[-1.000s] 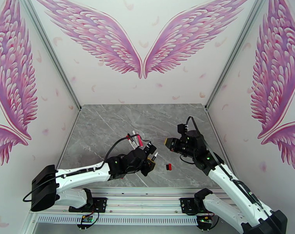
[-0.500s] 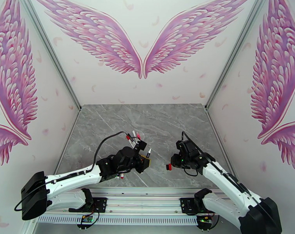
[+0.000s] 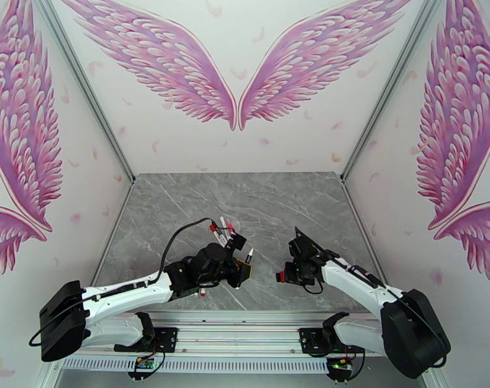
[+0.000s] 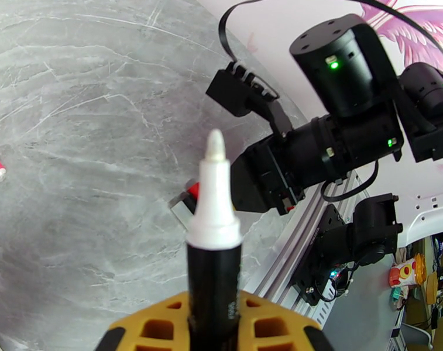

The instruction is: Open the pen caps

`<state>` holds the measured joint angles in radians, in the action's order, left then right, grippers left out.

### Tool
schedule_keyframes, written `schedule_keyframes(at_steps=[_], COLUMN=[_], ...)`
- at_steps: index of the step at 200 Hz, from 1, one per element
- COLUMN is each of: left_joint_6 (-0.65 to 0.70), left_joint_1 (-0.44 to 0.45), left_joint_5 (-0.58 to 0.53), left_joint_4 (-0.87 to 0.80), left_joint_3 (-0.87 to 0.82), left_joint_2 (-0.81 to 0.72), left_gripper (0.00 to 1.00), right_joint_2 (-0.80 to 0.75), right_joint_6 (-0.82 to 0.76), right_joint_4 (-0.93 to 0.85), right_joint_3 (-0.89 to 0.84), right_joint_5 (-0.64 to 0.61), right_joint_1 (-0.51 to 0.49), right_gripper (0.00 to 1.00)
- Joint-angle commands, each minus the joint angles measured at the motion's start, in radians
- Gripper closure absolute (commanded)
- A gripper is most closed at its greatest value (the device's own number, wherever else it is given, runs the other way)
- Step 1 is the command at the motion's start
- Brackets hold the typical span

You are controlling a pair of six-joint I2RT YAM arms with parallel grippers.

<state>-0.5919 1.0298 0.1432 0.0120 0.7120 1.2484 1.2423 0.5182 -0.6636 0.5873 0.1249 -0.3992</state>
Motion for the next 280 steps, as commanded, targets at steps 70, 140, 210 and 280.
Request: schedule_keyframes(at_steps=[70,140,210,280], left_joint_6=[-0.012,-0.008,-0.009,-0.005], left_joint_1=[0.006,0.012,0.018,0.021], left_joint_5=[0.019,0.023,0.032,0.035], left_joint_4=[0.022,0.011,0.013,0.011], left_joint_3=[0.014,0.026,0.037,0.046], left_joint_2=[0.025,0.036,0.056,0.063], left_gripper=[0.94,0.94,0.95,0.95], right_joint_2=[0.045,0.063,0.039,-0.003], right_joint_6=[-0.026,-0.037,-0.036,-0.037], right_joint_4=[0.069,0.082,0.067,0.048], right_joint_3=[-0.010,-0.005,-0.003,0.002], right_joint_5=[-0.019,-0.008,0.001,0.021], right_joint_1=[0.020,0.021,0.022,0.023], right_gripper=[0.81,0.79,0.72,0.71])
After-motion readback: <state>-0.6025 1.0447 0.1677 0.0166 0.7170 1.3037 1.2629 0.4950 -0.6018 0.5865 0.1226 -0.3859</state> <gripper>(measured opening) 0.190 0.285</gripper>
